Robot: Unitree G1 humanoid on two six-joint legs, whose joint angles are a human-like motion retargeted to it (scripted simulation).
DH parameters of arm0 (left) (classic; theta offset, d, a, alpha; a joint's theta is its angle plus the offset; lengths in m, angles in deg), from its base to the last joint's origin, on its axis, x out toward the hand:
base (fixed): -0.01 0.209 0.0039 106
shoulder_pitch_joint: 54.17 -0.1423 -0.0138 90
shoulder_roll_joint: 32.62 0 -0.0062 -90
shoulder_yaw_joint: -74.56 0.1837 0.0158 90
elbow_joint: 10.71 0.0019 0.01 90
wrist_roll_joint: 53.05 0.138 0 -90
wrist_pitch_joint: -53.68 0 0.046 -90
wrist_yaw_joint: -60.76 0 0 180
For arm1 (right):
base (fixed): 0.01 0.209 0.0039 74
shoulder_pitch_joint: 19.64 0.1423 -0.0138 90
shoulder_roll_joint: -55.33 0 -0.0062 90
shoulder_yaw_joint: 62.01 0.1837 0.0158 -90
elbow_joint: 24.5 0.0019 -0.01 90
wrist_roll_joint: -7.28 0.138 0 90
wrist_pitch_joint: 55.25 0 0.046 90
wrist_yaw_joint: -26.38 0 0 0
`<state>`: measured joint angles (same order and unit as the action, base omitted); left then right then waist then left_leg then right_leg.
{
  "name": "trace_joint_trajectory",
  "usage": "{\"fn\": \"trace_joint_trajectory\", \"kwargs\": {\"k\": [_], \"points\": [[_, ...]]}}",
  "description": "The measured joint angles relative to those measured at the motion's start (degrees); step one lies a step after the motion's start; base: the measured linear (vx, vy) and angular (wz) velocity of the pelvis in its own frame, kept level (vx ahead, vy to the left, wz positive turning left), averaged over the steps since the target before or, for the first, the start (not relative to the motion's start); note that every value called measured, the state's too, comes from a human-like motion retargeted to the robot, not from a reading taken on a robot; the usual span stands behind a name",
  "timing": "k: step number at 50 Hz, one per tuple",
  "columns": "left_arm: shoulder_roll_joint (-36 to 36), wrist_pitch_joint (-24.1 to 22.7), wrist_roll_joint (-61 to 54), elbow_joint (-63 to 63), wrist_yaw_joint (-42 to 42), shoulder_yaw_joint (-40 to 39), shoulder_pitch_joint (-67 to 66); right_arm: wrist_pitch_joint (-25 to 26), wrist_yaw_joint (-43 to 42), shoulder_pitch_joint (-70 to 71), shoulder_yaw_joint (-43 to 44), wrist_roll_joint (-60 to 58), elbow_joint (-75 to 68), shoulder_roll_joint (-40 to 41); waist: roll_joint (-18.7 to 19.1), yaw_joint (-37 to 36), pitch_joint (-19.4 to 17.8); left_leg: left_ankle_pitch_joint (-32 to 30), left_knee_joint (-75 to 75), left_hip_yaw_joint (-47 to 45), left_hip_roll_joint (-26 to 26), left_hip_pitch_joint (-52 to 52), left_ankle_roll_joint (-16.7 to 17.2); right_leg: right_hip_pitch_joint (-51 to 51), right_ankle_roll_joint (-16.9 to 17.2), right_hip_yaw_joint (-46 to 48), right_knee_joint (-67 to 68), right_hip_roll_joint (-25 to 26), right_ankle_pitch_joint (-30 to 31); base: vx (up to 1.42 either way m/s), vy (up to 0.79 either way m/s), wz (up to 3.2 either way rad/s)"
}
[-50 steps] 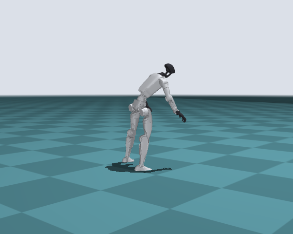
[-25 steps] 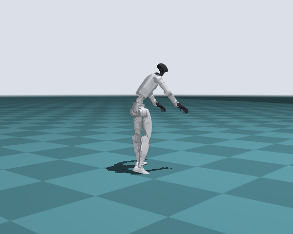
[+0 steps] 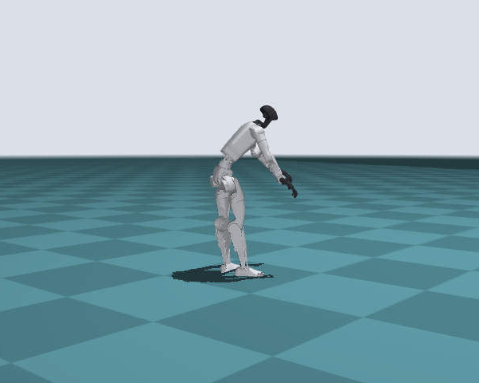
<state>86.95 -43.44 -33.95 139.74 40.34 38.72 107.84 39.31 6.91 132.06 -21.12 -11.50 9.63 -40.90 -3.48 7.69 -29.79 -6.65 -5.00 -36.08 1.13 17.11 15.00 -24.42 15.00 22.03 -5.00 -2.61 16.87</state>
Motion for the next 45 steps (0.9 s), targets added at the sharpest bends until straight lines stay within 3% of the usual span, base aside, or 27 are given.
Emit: {"fn": "trace_joint_trajectory", "kwargs": {"k": [6, 10, 13, 16, 20, 22, 25, 28, 33, 36, 40, 45], "points": [[-5.22, -8.34, 2.78, -29.84, 2.0, 9.1, -4.5, -0.02, 0.92, -2.14, 2.7, 2.98, 1.14, -0.7, 3.9, 2.46, 0.0, 0.24, 0.0, 2.55, -0.37, 0.81, 0.0, 0.06, 0.0, 1.9, 0.0, -0.72, 0.38, 0.08, -0.06, 0.39], [-2.29, -12.13, 10.67, -37.59, -1.4, 16.88, -0.76, -1.53, -1.11, -2.93, 2.44, 4.55, 3.82, -1.65, 4.36, 4.02, 0.0, 0.39, 0.0, 2.98, -0.6, 1.11, 0.0, -0.22, 0.0, 2.35, 0.02, -1.01, 0.54, 0.05, -0.06, 0.13], [1.7, -10.37, 9.69, -32.12, 1.49, 17.7, 2.39, -1.63, -1.28, -3.51, 2.55, 6.37, 5.66, -3.04, 4.17, 4.53, 0.0, 0.45, 0.0, 2.66, -0.71, 1.24, 0.0, -0.51, 0.0, 2.07, 0.01, -1.05, 0.48, 0.02, -0.06, -0.06], [4.17, -5.58, 4.94, -19.37, 4.88, 14.16, 5.25, -1.22, -1.14, -3.86, 2.61, 7.81, 6.61, -4.61, 4.02, 5.07, 0.0, 0.45, 0.0, 2.09, -0.71, 1.37, 0.0, -0.91, 0.0, 1.71, 0.0, -0.75, 0.51, -0.02, -0.07, -0.16], [3.19, 2.01, 1.65, 1.97, 2.64, 7.64, 10.71, -0.85, -1.14, -4.03, 2.39, 7.98, 5.89, -5.96, 4.05, 6.25, 0.0, 0.37, 0.0, 1.43, -0.54, 1.43, 0.0, -1.36, 0.0, 1.43, 0.0, -0.13, 0.55, -0.03, -0.08, -0.16], [1.57, 3.17, 0.8, 7.62, 2.39, 6.11, 13.56, -0.74, -0.78, -4.19, 2.34, 7.84, 5.13, -6.2, 4.28, 6.89, 0.0, 0.32, 0.0, 1.22, -0.47, 1.37, 0.0, -1.41, 0.0, 1.39, 0.0, 0.08, 0.52, 0.0, -0.07, -0.11], [-0.67, 1.17, 2.09, 6.15, 1.82, 8.92, 15.85, -0.83, -0.31, -4.33, 2.16, 7.71, 3.93, -6.35, 4.92, 7.74, 0.0, 0.27, 0.0, 1.04, -0.37, 1.19, 0.0, -1.31, 0.0, 1.37, 0.0, 0.23, 0.36, 0.01, -0.02, -0.02], [-2.95, -2.55, 5.03, -5.14, 0.5, 13.55, 15.05, -1.01, 0.0, -4.96, 2.83, 7.6, 3.29, -5.99, 5.42, 8.29, 0.0, 0.41, 0.0, 0.92, -0.3, 0.54, 0.0, -0.68, 0.0, 1.2, 0.0, 0.19, -0.02, 0.07, -0.02, -0.04], [-4.71, -13.02, 9.19, -28.42, 2.44, 21.44, 13.59, -1.9, -0.47, -5.59, 3.61, 6.47, 3.95, -5.11, 5.85, 9.29, 0.0, 0.85, 0.0, 0.41, -0.23, -0.49, 0.0, 0.01, 0.0, 0.58, 0.27, 0.07, -0.7, 0.08, -0.01, -0.09], [-2.92, -17.46, 14.08, -36.08, 0.6, 25.84, 15.3, -2.85, -1.63, -5.41, 2.59, 5.56, 4.92, -5.1, 6.0, 9.95, 0.0, 1.07, 0.0, -0.26, -0.19, -0.98, 0.0, 0.01, 0.0, -0.06, 0.65, 0.12, -0.95, 0.04, -0.02, -0.2], [3.62, -16.47, 17.58, -33.83, -0.97, 26.06, 16.32, -3.21, -2.12, -5.03, 1.02, 4.15, 6.45, -5.96, 6.18, 10.57, 0.0, 1.24, 0.0, -1.41, -0.11, -1.33, 0.0, -0.15, 0.0, -1.03, 0.64, 0.44, -0.83, 0.01, -0.02, -0.26], [9.03, -8.28, 11.7, -11.93, 2.72, 21.35, 18.83, -2.62, -0.51, -4.75, 1.36, 2.92, 7.37, -6.05, 4.36, 10.41, 0.0, 1.25, 0.0, -2.52, -0.05, -1.24, 0.0, -0.43, 0.0, -1.92, 0.03, 1.01, -0.23, -0.02, -0.01, -0.14]]}}
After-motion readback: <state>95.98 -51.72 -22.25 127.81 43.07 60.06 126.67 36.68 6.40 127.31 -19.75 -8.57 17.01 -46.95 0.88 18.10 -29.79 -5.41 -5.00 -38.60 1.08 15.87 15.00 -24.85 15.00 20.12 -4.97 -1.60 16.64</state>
